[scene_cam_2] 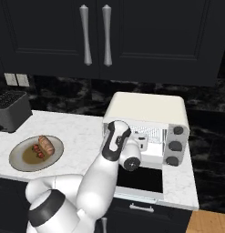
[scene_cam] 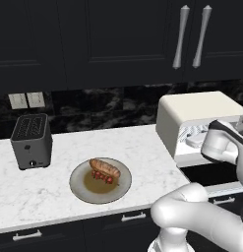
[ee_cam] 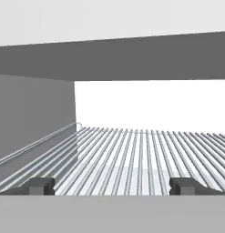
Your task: Pick up the kebab skewer and baguette bread, and place them inside the toaster oven. Close the toaster oven door and start by setting the timer.
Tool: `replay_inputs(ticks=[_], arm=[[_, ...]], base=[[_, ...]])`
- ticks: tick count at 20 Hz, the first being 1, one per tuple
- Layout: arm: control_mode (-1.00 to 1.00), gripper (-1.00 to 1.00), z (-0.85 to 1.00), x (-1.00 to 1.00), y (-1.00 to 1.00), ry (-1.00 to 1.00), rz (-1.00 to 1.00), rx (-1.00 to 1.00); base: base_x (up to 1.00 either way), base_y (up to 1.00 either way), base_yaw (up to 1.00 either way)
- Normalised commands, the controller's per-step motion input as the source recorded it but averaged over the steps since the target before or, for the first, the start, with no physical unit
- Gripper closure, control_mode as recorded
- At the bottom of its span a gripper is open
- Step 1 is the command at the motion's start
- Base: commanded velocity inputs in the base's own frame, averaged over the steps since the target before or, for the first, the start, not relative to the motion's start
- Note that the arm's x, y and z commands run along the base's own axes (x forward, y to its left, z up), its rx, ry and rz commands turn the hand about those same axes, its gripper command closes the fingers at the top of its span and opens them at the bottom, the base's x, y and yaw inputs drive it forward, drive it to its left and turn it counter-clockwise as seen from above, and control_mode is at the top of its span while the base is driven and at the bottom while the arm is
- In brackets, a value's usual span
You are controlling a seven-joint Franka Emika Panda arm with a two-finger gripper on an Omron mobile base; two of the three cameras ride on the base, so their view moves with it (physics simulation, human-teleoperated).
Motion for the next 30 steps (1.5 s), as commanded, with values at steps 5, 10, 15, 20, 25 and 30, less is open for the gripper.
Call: replay_inputs(ticks=[5, 10, 15, 20, 25, 30], arm=[[-1.0, -1.0, -0.52, -0.28, -0.14, 0.05, -0.01, -0.06], [-1.0, -1.0, -0.46, -0.58, -0.15, 0.09, -0.02, -0.05], [-1.0, -1.0, -0.28, -0.63, -0.24, 0.21, -0.01, -0.01], [-1.0, -1.0, -0.24, -0.71, -0.28, 0.33, 0.0, -0.01], [-1.0, -1.0, -0.32, -0.76, -0.11, 0.39, 0.0, -0.04], [-1.0, -1.0, -0.22, -0.72, -0.16, 0.4, 0.0, -0.06]], base=[[0.0, 0.0, 0.0], [0.0, 0.0, 0.0], [0.0, 0.0, 0.0], [0.0, 0.0, 0.0], [0.0, 0.0, 0.0], [0.0, 0.0, 0.0]])
